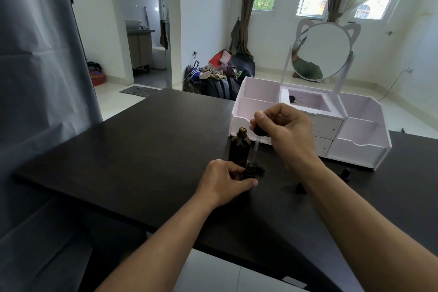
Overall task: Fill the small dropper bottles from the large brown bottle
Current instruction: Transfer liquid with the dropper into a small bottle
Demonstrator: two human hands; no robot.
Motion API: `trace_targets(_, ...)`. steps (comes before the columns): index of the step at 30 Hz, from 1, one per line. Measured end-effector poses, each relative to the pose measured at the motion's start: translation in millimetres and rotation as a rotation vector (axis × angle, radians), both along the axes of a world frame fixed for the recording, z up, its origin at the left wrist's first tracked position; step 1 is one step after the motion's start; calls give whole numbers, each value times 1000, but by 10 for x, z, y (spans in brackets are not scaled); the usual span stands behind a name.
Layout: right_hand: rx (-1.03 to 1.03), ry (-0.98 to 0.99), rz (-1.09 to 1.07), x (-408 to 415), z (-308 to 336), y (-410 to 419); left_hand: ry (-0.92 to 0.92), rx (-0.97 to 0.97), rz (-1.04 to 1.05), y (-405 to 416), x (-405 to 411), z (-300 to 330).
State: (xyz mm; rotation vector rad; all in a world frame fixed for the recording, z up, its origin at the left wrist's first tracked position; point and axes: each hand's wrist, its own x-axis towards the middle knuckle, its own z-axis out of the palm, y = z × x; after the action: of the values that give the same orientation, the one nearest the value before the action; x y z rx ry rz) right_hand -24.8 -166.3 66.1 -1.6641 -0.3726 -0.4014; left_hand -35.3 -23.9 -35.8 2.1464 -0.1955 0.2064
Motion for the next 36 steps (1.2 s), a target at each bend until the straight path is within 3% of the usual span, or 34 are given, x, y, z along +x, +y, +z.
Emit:
trace_targets(20, -50, -25, 7, -42, 66, -1, -22, -5, -23, 1, 12, -16)
trace_targets(36, -55, -204, -146, 185, 610, 194, -45, 19, -27, 0, 30, -39)
